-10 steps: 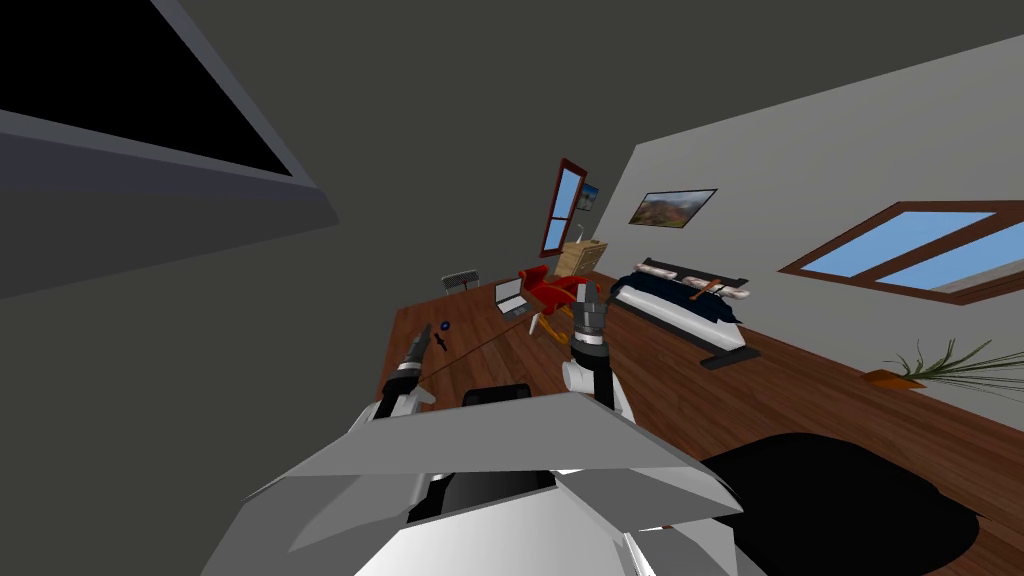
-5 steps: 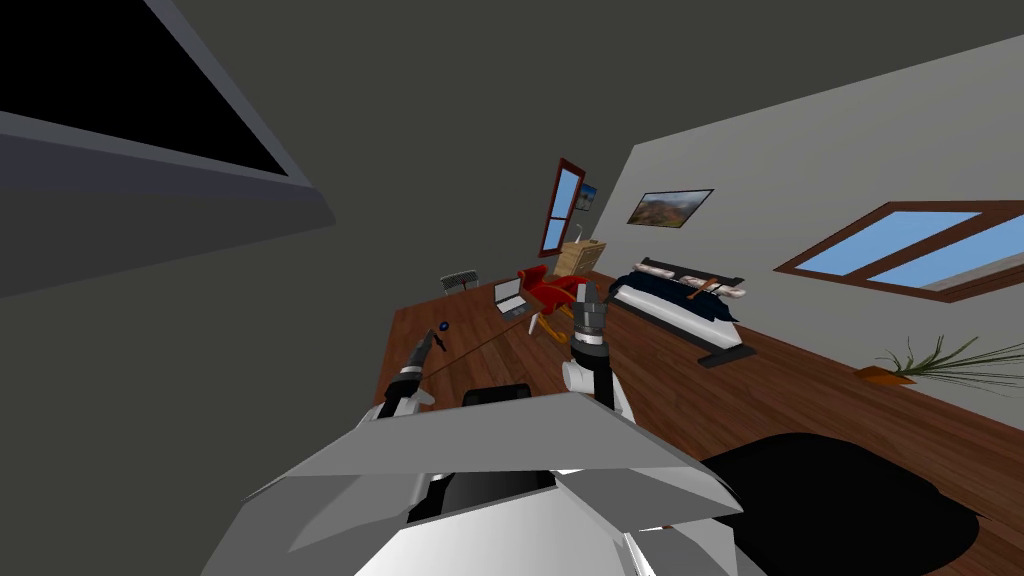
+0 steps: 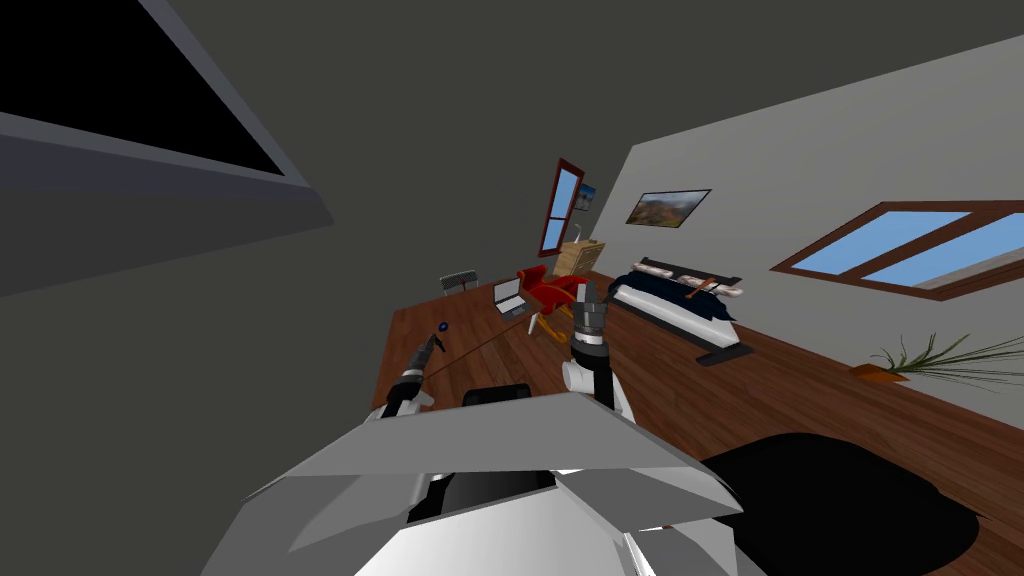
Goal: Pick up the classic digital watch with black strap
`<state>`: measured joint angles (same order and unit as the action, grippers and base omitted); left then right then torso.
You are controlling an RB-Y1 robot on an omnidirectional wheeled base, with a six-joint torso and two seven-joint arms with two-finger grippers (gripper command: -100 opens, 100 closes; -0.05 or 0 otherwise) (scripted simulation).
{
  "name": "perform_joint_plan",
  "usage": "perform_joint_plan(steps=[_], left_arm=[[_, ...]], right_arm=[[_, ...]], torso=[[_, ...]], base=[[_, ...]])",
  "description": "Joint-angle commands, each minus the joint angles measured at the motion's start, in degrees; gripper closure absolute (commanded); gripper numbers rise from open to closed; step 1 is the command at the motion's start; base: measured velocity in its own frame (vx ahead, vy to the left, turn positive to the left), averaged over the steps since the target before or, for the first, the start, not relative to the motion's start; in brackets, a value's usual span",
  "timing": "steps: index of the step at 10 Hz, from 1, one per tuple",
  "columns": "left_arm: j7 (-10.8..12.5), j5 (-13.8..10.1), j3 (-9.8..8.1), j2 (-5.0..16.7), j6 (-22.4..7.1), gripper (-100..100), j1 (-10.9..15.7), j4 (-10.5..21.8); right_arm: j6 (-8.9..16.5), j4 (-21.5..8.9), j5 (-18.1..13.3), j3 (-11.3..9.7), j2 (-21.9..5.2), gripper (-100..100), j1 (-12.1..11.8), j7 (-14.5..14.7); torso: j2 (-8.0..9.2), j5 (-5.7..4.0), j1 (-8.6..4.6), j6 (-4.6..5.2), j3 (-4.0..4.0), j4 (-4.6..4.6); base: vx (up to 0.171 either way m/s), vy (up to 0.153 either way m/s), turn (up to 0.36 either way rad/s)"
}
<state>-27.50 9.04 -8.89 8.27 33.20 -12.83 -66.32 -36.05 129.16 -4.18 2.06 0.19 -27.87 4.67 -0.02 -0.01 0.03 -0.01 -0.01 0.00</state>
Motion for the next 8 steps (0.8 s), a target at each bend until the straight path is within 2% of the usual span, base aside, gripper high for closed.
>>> perform_joint_plan(steps=[1,2,3,4,5,6,7,8], left_arm=[[-2.3,0.4,-0.49,-0.1,0.5,-100,1.4,2.9],[-2.3,0.4,-0.49,-0.1,0.5,-100,1.4,4.6],[-4.2,0.8,-0.89,0.0,0.9,-100,2.7,7.1],[-4.2,0.8,-0.89,0.0,0.9,-100,2.7,8.2],[-6.0,1.1,-1.27,0.0,1.4,-100,4.0,10.0],[-6.0,1.1,-1.27,0.0,1.4,-100,4.0,11.7],[-7.7,1.4,-1.61,0.0,1.9,-100,5.3,14.4],[-7.7,1.4,-1.61,0.0,1.9,-100,5.3,15.1]], right_arm=[[0.0,0.0,0.0,0.0,0.0,0,0.0,0.0],[0.0,0.0,0.0,0.0,0.0,0,0.0,0.0],[0.0,0.0,0.0,0.0,0.0,0,0.0,0.0],[0.0,0.0,0.0,0.0,0.0,0,0.0,0.0],[0.0,0.0,0.0,0.0,0.0,0,0.0,0.0],[0.0,0.0,0.0,0.0,0.0,0,0.0,0.0],[0.0,0.0,0.0,0.0,0.0,0,0.0,0.0],[0.0,0.0,0.0,0.0,0.0,0,0.0,0.0]], torso=[[0.0,0.0,0.0,0.0,0.0,0.0],[-0.02,0.0,0.01,0.01,-0.01,0.0],[-0.02,0.0,0.02,0.0,-0.01,-0.01],[-0.03,0.0,0.03,0.0,-0.02,0.0],[-0.02,0.0,0.02,0.0,-0.01,-0.01],[-0.04,0.0,0.03,0.01,-0.02,0.0],[-0.03,0.01,0.03,0.0,-0.02,-0.01],[-0.04,0.01,0.04,0.0,-0.02,-0.01]], base=[[0.01,0.004,-0.015],[0.01,0.006,-0.008],[0.014,0.01,-0.011],[0.012,0.008,-0.009],[0.014,0.009,-0.008],[0.013,0.009,-0.008],[0.017,0.014,-0.006],[0.016,0.014,-0.004]])
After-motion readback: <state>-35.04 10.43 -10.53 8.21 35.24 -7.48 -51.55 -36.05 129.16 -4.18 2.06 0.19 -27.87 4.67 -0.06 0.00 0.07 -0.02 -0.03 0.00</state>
